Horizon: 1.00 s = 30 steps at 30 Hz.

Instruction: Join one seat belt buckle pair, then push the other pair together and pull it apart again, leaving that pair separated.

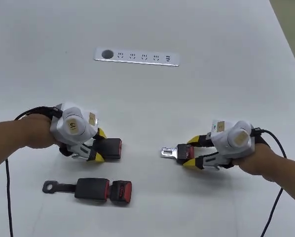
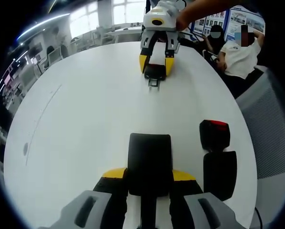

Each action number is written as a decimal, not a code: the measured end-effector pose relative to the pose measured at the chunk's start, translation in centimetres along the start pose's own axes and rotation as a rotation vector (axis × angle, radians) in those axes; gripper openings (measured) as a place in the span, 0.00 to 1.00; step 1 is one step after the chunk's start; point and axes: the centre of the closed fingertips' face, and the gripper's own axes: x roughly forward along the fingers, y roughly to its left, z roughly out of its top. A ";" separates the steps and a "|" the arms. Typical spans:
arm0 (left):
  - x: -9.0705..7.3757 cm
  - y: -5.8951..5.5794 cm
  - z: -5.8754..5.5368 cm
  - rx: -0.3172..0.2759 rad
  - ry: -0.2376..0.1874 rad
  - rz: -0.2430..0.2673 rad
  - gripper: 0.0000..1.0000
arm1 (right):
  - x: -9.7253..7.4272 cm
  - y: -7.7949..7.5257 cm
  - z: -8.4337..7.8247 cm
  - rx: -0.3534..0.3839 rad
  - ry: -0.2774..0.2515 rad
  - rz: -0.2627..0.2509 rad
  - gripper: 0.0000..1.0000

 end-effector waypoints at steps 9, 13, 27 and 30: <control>0.0 0.0 0.1 -0.001 0.005 0.004 0.34 | -0.1 0.0 -0.1 -0.006 0.004 0.001 0.34; 0.0 -0.1 0.1 -0.009 0.005 0.005 0.35 | 0.0 -0.3 -0.2 -0.013 0.020 -0.030 0.36; -1.9 0.4 1.3 -0.190 -0.087 0.067 0.73 | -0.8 -1.8 2.2 0.065 -0.090 -0.151 0.68; -2.3 0.9 1.0 -0.212 -0.092 0.114 0.72 | -1.0 -2.0 2.8 0.113 -0.120 -0.179 0.69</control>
